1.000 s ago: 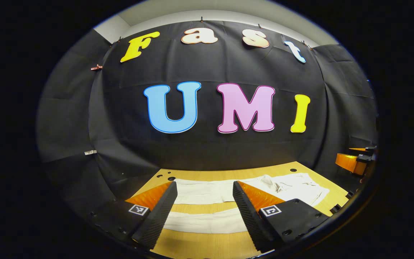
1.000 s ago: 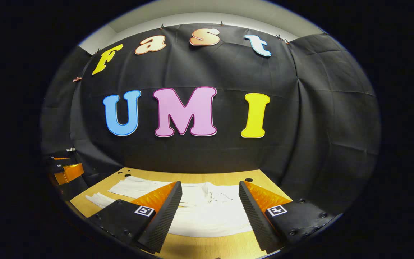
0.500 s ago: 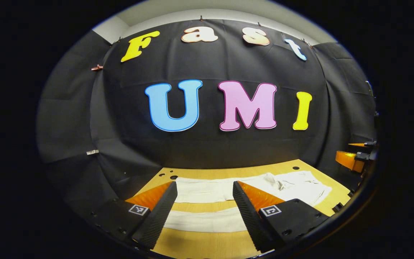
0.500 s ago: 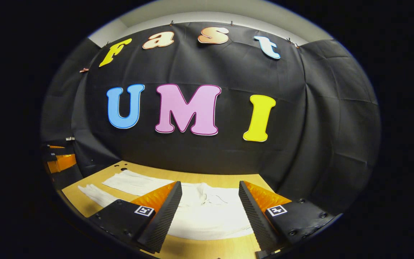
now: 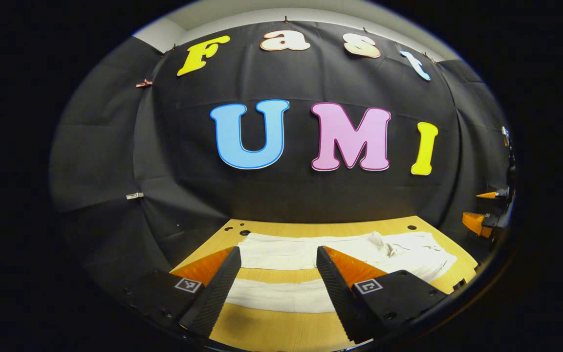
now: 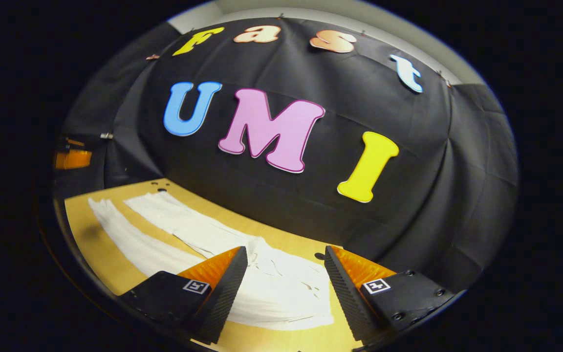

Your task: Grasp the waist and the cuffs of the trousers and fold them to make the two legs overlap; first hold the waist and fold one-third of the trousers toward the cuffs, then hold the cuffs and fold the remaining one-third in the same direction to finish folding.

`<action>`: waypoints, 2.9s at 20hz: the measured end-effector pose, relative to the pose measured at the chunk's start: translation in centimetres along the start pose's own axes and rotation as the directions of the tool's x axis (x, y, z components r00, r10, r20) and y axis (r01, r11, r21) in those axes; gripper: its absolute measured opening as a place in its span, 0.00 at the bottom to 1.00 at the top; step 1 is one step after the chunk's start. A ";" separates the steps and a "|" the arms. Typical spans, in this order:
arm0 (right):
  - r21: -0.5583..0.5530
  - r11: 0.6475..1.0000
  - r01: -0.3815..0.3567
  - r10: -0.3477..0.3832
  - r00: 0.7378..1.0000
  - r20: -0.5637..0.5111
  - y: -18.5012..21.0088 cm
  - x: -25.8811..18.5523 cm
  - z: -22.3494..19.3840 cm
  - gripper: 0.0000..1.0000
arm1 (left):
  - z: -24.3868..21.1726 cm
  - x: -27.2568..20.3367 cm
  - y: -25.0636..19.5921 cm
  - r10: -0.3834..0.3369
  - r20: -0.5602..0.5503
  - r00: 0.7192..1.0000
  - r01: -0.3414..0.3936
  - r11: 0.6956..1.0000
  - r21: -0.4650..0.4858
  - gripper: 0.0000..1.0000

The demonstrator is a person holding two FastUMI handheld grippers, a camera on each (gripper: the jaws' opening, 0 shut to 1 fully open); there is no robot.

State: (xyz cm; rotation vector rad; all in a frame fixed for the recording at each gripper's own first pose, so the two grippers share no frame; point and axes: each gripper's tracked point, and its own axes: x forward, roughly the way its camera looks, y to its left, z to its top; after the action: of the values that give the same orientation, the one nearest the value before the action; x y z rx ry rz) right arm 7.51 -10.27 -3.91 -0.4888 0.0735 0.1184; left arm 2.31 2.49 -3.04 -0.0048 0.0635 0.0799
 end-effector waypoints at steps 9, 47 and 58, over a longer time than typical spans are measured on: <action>-0.284 0.930 -0.232 0.174 0.961 -0.214 -2.2 3.4 -11.1 0.98 | -3.5 0.7 3.2 0.124 -0.073 0.990 -0.121 0.992 0.047 0.97; -0.550 0.500 -0.669 0.246 0.719 -0.650 -3.9 6.4 -32.7 0.06 | -13.2 2.0 9.4 0.191 -0.286 0.939 -0.018 0.857 0.515 0.98; -0.557 0.440 -0.705 0.231 0.688 -0.689 -4.1 6.5 -32.8 0.05 | -22.1 6.2 21.6 0.209 -0.487 0.848 0.343 0.484 0.805 0.96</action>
State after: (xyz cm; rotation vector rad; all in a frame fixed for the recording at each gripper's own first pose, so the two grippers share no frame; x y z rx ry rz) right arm 13.08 -28.69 -31.51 -1.4293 0.7579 0.6363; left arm 5.34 24.32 -25.50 1.0503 0.6796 -0.0537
